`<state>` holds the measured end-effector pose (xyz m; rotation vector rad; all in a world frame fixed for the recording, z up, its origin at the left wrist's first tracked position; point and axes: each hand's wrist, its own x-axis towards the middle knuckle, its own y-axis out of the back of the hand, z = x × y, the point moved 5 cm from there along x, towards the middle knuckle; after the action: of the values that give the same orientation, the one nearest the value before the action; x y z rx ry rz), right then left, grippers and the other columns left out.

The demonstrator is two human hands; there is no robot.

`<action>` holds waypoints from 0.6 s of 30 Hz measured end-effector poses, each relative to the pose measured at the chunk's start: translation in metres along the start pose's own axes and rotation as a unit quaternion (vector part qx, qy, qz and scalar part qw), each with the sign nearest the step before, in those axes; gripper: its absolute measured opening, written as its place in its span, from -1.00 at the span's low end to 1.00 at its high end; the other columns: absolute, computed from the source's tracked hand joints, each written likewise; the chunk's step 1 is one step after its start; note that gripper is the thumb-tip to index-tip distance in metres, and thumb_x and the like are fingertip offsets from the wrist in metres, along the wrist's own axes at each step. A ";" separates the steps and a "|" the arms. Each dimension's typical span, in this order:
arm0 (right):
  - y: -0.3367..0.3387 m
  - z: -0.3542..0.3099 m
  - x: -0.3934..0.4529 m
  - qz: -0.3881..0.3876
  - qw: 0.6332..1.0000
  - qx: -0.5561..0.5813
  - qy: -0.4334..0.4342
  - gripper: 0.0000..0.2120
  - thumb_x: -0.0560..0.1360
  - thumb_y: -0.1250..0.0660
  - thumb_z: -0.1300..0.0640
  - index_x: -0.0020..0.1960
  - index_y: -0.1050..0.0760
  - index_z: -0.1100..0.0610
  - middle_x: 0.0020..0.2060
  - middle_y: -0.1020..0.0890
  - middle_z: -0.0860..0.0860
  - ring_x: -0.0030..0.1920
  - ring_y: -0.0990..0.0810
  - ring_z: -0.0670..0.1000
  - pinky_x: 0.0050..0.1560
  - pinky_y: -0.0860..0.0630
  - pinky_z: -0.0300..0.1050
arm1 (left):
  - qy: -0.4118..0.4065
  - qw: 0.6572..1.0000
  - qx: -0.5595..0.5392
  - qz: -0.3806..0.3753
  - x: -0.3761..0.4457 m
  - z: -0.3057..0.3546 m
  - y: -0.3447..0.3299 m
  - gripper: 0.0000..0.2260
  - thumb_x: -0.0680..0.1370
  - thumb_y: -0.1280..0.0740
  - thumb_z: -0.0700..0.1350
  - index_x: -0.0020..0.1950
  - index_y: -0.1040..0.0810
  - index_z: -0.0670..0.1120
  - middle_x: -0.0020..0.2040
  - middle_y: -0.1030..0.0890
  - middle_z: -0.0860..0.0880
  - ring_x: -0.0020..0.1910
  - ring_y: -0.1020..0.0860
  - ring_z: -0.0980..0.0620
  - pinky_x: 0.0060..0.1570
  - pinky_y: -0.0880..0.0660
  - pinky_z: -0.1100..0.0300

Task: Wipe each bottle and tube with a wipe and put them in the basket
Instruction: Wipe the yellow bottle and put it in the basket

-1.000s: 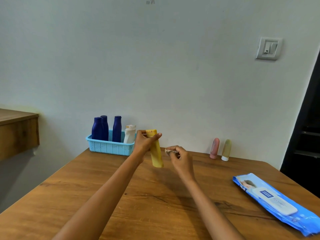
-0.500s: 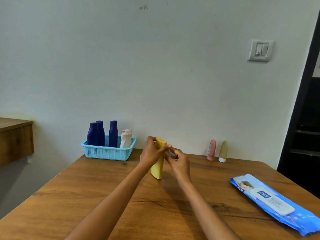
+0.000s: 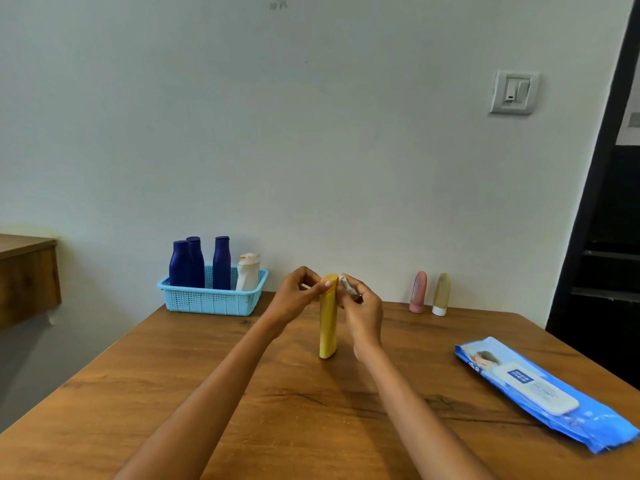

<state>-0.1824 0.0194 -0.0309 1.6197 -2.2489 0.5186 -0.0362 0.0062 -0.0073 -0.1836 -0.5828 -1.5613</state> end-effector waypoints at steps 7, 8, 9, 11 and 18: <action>-0.003 -0.007 -0.007 -0.021 0.998 0.064 0.005 -0.84 0.53 -0.29 0.17 -0.06 -0.65 0.05 -0.14 -0.68 -0.04 -0.15 -0.60 -0.22 -0.22 -0.50 -0.37 | 0.041 0.995 -0.089 -0.036 0.000 0.000 -0.003 -0.64 0.44 -0.42 0.05 0.20 -0.52 0.00 0.06 -0.59 -0.03 0.04 -0.58 0.06 -0.15 -0.56 0.27; -0.002 -0.008 -0.008 -0.025 0.998 0.055 0.021 -0.82 0.52 -0.29 0.21 -0.12 -0.65 0.04 -0.17 -0.68 -0.03 -0.19 -0.59 -0.22 -0.27 -0.48 -0.39 | 0.046 0.994 -0.094 -0.036 0.000 -0.001 -0.002 -0.63 0.42 -0.42 0.08 0.18 -0.52 0.02 0.08 -0.60 -0.01 0.07 -0.58 0.08 -0.11 -0.56 0.26; -0.001 -0.009 -0.009 -0.033 0.998 0.043 0.036 -0.80 0.51 -0.29 0.23 -0.15 -0.65 0.02 -0.18 -0.68 -0.02 -0.20 -0.60 -0.20 -0.28 -0.47 -0.39 | 0.049 0.993 -0.099 -0.036 0.000 -0.003 -0.001 -0.61 0.39 -0.43 0.11 0.17 -0.53 0.04 0.09 -0.62 0.02 0.09 -0.58 0.09 -0.05 -0.54 0.24; -0.003 -0.011 -0.011 -0.056 0.996 0.022 0.063 -0.82 0.50 -0.31 0.25 -0.11 -0.64 0.02 -0.15 -0.67 -0.03 -0.14 -0.61 -0.15 -0.22 -0.51 -0.37 | 0.061 0.989 -0.128 -0.039 -0.002 -0.008 0.002 -0.54 0.32 -0.44 0.14 0.17 -0.51 0.03 0.09 -0.63 0.02 0.12 -0.57 0.10 0.09 -0.51 0.17; -0.004 -0.011 -0.007 -0.013 0.999 -0.006 0.050 -0.79 0.50 -0.35 0.21 0.10 -0.54 0.01 -0.02 -0.62 -0.05 -0.02 -0.58 -0.15 -0.13 -0.48 -0.45 | 0.061 0.982 -0.163 -0.077 -0.007 -0.009 -0.003 -0.58 0.36 -0.40 0.10 0.18 -0.50 0.04 0.07 -0.63 0.02 0.14 -0.56 0.04 0.19 -0.45 0.13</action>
<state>-0.1758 0.0292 -0.0246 1.5777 -2.1522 0.5652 -0.0360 0.0079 -0.0190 -0.2933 -0.2456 -1.7998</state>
